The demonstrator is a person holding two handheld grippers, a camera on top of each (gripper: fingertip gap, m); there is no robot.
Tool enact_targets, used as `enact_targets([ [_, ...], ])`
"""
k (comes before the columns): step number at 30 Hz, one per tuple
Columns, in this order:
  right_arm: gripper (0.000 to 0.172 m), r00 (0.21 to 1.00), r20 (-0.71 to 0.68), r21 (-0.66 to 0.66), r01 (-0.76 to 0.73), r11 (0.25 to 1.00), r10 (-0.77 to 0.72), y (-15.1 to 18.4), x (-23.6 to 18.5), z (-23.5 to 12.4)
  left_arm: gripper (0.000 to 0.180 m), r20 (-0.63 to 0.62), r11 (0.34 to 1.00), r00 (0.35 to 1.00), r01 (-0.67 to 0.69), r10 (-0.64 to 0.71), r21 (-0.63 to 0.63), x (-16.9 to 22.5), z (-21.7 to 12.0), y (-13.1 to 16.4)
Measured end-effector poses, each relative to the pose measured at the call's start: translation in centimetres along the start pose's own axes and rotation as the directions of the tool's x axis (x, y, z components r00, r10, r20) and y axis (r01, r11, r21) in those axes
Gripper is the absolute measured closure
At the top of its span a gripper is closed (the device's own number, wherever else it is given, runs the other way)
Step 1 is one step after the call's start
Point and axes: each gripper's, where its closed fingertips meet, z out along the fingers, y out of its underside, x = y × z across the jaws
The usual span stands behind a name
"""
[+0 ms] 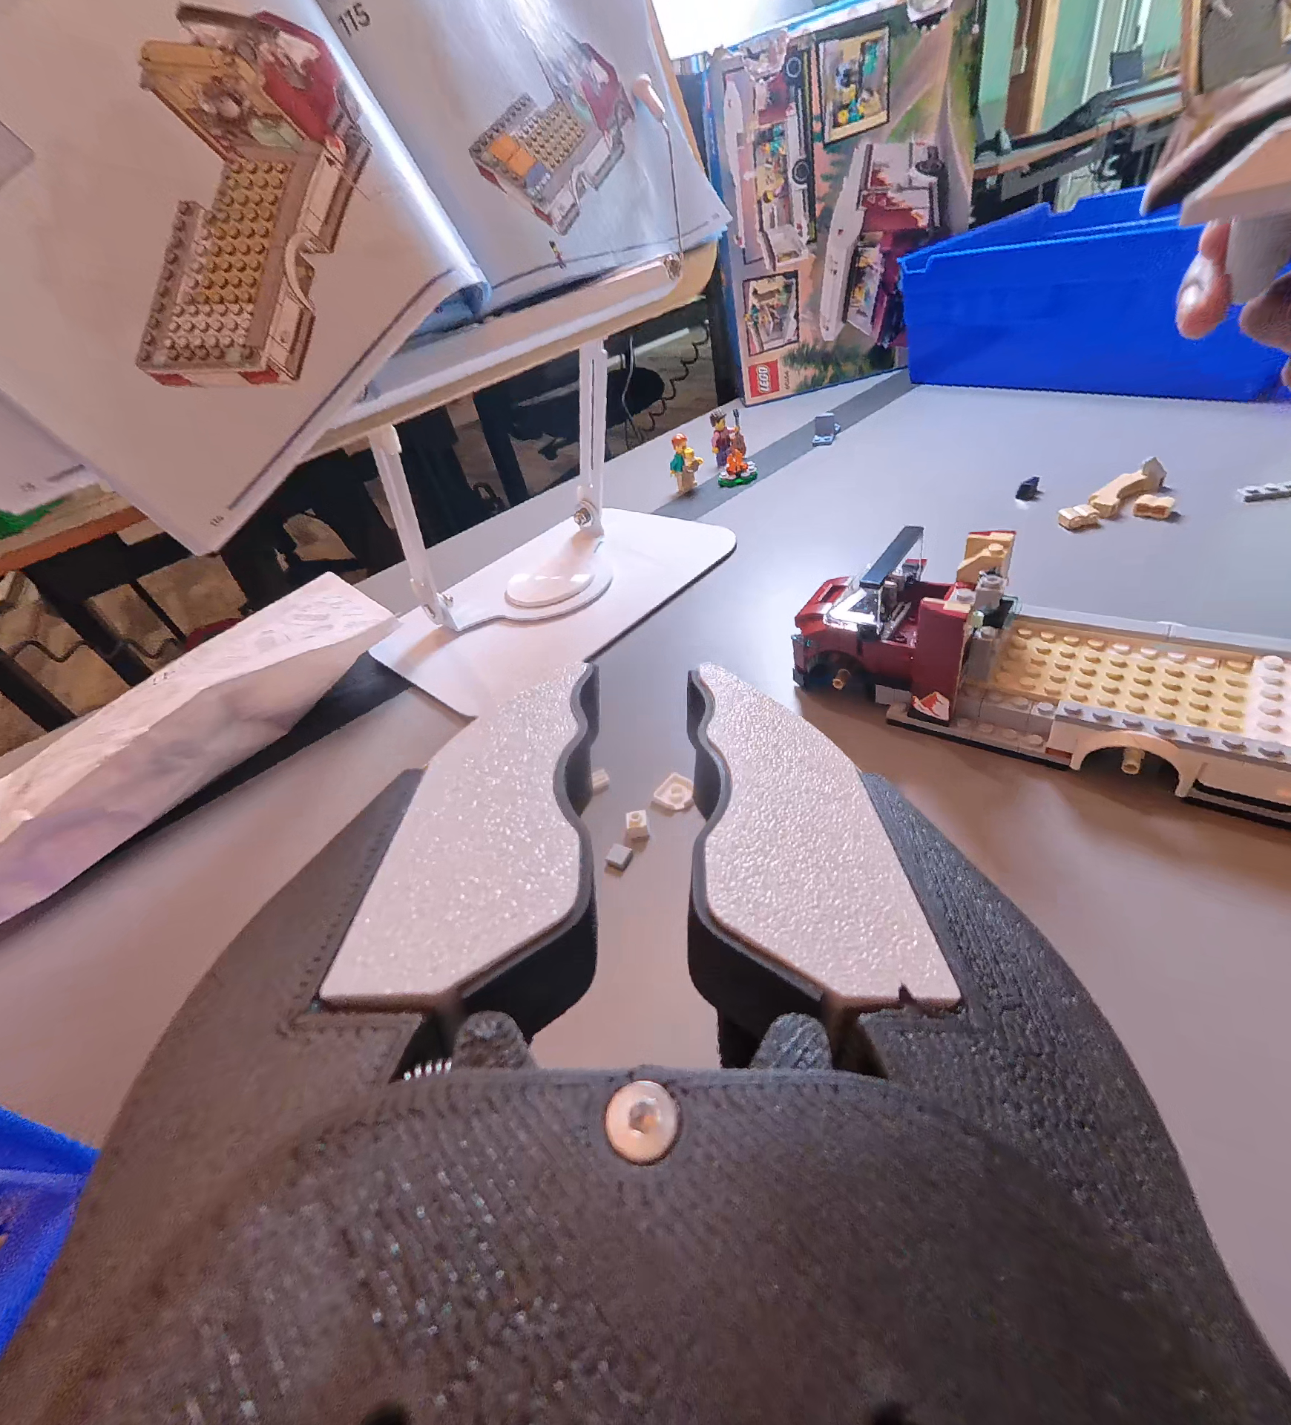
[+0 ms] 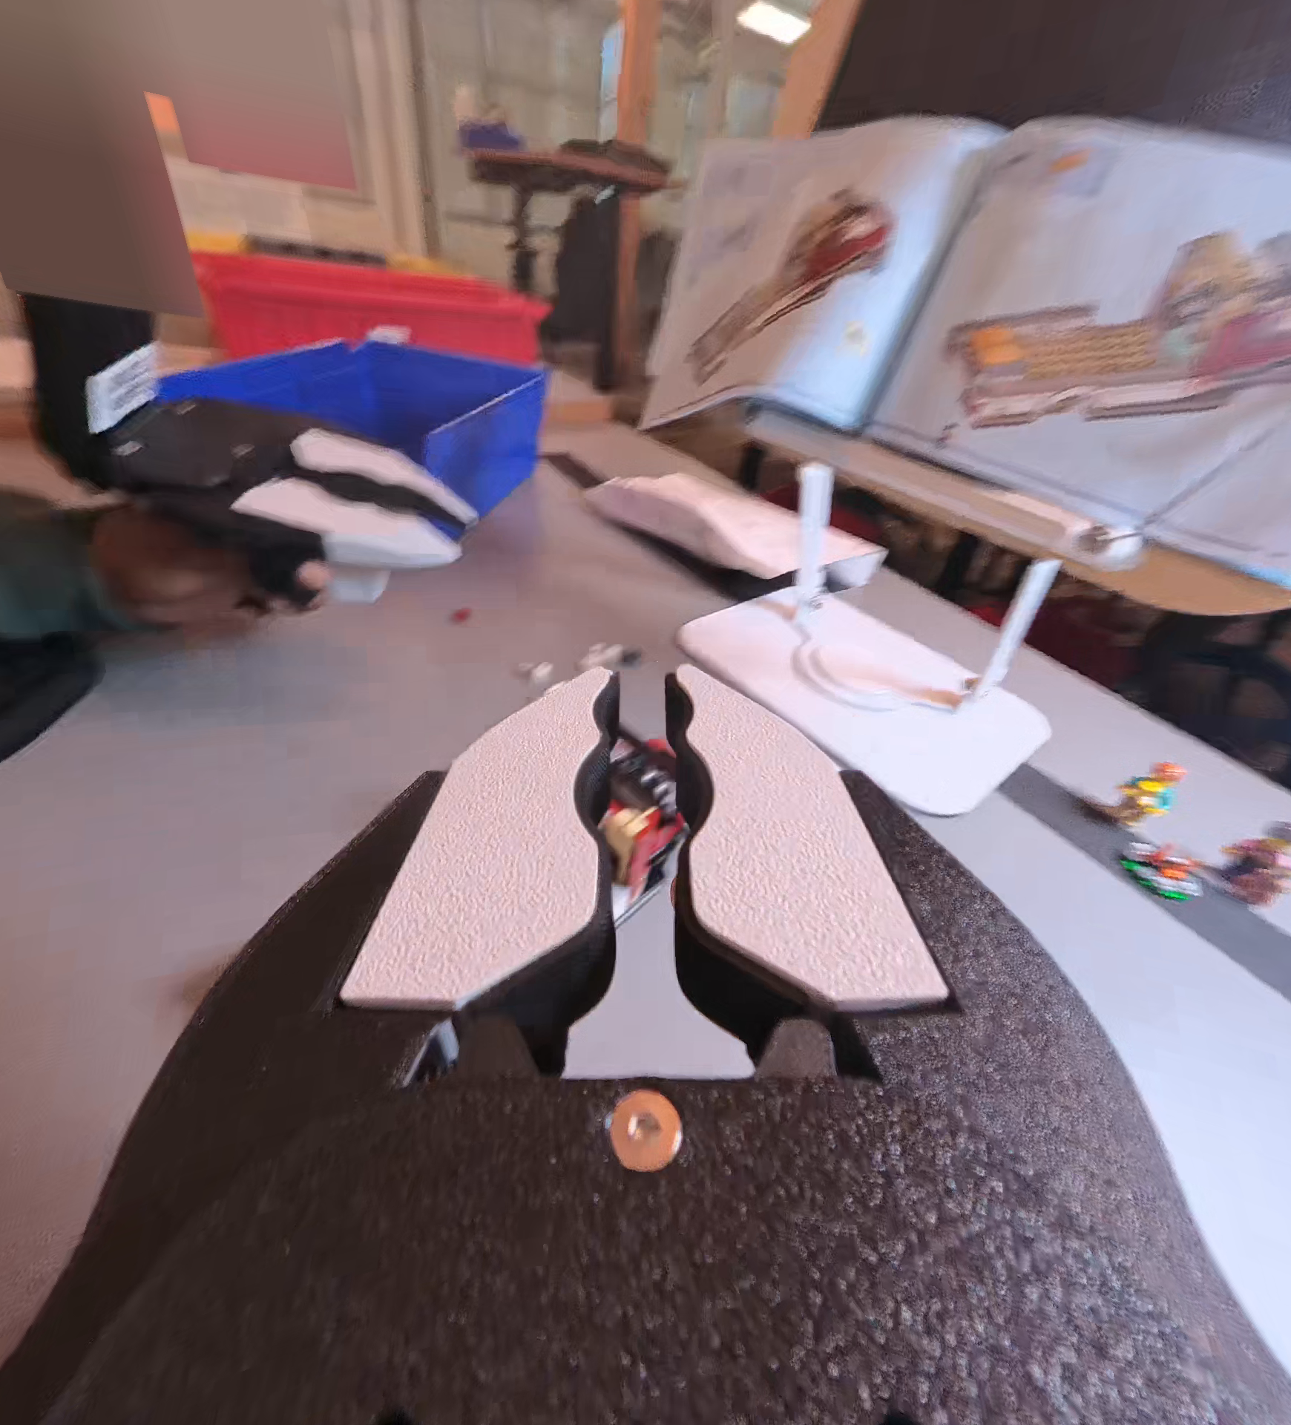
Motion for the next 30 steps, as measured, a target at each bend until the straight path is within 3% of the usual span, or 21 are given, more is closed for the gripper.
enact_targets([
  [2,0.160,0.986,0.165,-0.081,0.021,0.996,-0.007,1.4,-2.0,-0.1,0.158,-0.034,1.000,0.999,-0.008,0.007,-0.018,0.7,0.0,0.6],
  [3,0.160,0.983,0.183,-0.096,0.044,0.994,-0.026,1.6,-2.2,-0.2,0.157,-0.052,1.000,0.999,-0.014,0.013,-0.026,1.1,0.0,0.8],
  [8,0.161,0.987,0.153,-0.229,0.090,0.969,-0.056,4.2,-1.4,0.0,0.155,-0.133,0.994,0.987,-0.102,0.094,-0.048,3.9,-0.1,1.1],
  [14,0.158,0.990,0.138,-0.381,0.031,0.924,0.024,7.9,-1.5,0.8,0.155,-0.186,0.979,0.966,-0.194,0.179,-0.067,5.7,0.4,1.9],
  [20,0.158,0.983,0.148,-0.432,-0.032,0.901,0.106,9.7,-2.5,1.4,0.155,-0.121,0.983,0.979,-0.175,0.167,-0.060,4.1,0.4,1.6],
  [24,0.159,0.987,0.149,-0.340,-0.008,0.940,0.063,8.1,-2.4,1.7,0.164,0.101,0.980,0.977,-0.192,0.186,0.048,-0.7,0.5,-2.5],
  [26,0.160,0.989,0.136,-0.275,-0.009,0.961,0.048,6.9,-2.1,1.7,0.180,0.187,0.972,0.965,-0.207,0.184,0.110,-3.4,1.0,-5.7],
  [30,0.162,0.994,0.099,-0.195,-0.019,0.981,0.039,5.3,-1.5,1.2,0.180,0.349,0.973,0.933,-0.158,0.091,0.168,-10.1,3.1,-11.6],
])
